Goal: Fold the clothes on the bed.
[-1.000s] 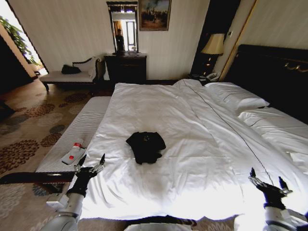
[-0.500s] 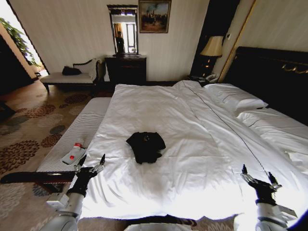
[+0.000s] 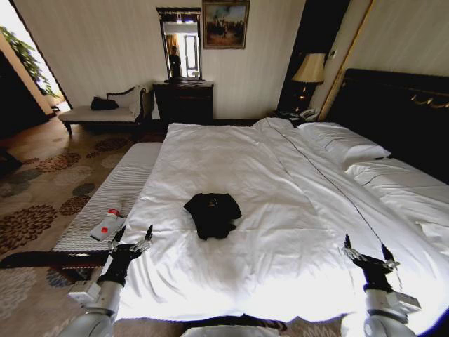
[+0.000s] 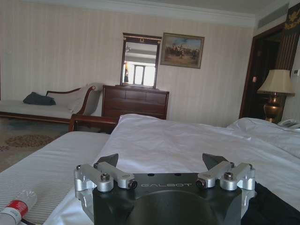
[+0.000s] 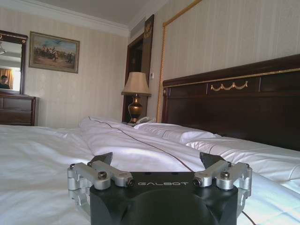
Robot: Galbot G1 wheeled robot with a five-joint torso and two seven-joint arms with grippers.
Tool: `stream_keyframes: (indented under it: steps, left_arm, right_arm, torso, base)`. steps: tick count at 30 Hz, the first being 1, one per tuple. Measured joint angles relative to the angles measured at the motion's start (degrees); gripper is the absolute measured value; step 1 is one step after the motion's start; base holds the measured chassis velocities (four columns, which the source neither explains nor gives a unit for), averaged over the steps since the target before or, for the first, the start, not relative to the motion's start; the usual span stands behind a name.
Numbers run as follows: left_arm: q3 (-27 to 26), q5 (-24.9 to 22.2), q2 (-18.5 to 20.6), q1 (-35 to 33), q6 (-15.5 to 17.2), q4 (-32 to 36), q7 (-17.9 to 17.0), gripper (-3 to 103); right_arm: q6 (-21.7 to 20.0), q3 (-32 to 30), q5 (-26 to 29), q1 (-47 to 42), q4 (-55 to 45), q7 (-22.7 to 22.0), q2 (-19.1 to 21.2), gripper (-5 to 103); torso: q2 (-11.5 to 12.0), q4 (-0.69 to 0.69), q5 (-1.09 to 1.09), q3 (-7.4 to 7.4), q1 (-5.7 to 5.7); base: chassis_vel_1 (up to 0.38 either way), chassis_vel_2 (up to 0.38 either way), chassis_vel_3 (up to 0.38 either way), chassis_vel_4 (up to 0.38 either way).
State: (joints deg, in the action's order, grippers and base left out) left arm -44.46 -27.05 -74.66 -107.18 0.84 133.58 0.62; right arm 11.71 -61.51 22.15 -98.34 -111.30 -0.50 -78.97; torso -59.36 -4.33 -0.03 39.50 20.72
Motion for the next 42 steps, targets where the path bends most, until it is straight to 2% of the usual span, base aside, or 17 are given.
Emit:
stream_keyframes:
  steps: [14,25,28,29,30,32,33,34,35,36,37,38,40,42]
  left_arm:
    - [0.06,0.05,0.13,-0.05,0.07,-0.06,0.00,100]
    - [-0.05,0.13,0.14,-0.16,0.13,-0.12,0.00,100]
    - [-0.06,0.16,0.81,-0.15,0.34,-0.69,0.05,100]
    - [-0.02,0.23,1.24,-0.05,0.42,-0.94,0.06,100]
    - [-0.02,0.23,1.24,-0.05,0.42,-0.94,0.06,100]
    - [0.29,0.29,2.94,0.56,0.98,-1.55,0.04,100]
    - [0.39,0.29,3.47,0.82,1.16,-1.71,0.03,100]
    - [0.39,0.29,3.47,0.82,1.16,-1.71,0.03,100]
    - [0.72,-0.09,4.81,1.49,1.54,-2.15,-0.05,100]
    - [0.87,-0.31,5.24,1.73,1.66,-2.27,-0.05,100]
    - [1.61,-1.38,7.42,3.13,2.43,-2.89,-0.32,100]
    - [1.61,-1.38,7.42,3.13,2.43,-2.89,-0.32,100]
    - [2.70,-3.15,10.19,5.61,3.71,-3.89,-1.00,100]
    - [4.22,-6.09,13.31,8.51,5.41,-5.14,-1.92,100]
  right_arm:
    - [-0.29,1.34,-0.29,0.14,-0.76,-0.32,0.00,100]
    - [-1.23,2.74,1.21,-0.21,-3.79,2.14,0.90,100]
    - [-5.37,4.91,5.84,-1.41,-8.59,4.62,3.28,100]
    - [-8.24,5.76,7.81,-1.48,-10.66,4.88,4.63,100]
    - [-8.24,5.76,7.81,-1.48,-10.66,4.88,4.63,100]
    - [-15.94,8.33,14.46,0.72,-14.11,4.21,10.58,100]
    - [-17.51,9.16,16.45,1.76,-14.42,3.72,12.91,100]
    - [-17.51,9.16,16.45,1.76,-14.42,3.72,12.91,100]
    - [-20.03,10.80,20.25,3.78,-14.55,2.63,17.24,100]
    - [-20.62,11.38,21.35,4.34,-14.50,2.43,18.40,100]
    - [-22.20,13.21,24.24,6.07,-13.91,1.84,21.41,100]
    - [-22.20,13.21,24.24,6.07,-13.91,1.84,21.41,100]
    - [-23.99,15.77,27.69,8.42,-12.55,1.36,24.28,100]
    - [-25.88,19.02,32.29,11.55,-10.82,0.30,27.09,100]
  torso:
    - [0.00,0.00,0.00,0.00,0.00]
    - [-0.01,0.00,0.00,0.00,0.00]
    - [0.00,-0.01,0.01,0.00,0.01]
    - [0.00,-0.01,0.00,0.00,0.00]
    - [0.00,-0.01,0.00,0.00,0.00]
    - [0.00,-0.01,0.01,0.00,0.00]
    - [0.00,0.01,0.00,0.00,0.00]
    - [0.00,0.01,0.00,0.00,0.00]
    - [-0.01,0.05,-0.02,0.00,0.00]
    - [0.00,0.04,-0.02,0.00,0.00]
    - [0.00,0.03,0.00,0.00,0.00]
    - [0.00,0.03,0.00,0.00,0.00]
    - [-0.01,-0.03,0.01,0.00,0.00]
    - [0.00,-0.02,0.00,0.01,0.00]
  base:
    - [0.000,0.000,0.000,0.000]
    - [-0.007,0.010,0.003,-0.008]
    - [-0.016,0.013,0.016,-0.017]
    - [0.000,0.000,0.000,0.000]
    - [0.000,0.000,0.000,0.000]
    - [0.000,0.000,0.000,0.000]
    - [0.000,0.000,0.000,0.000]
    - [0.000,0.000,0.000,0.000]
    - [0.000,0.000,0.000,0.000]
    - [0.000,0.000,0.000,0.000]
    - [0.000,0.000,0.000,0.000]
    - [0.000,0.000,0.000,0.000]
    - [0.000,0.000,0.000,0.000]
    - [0.000,0.000,0.000,0.000]
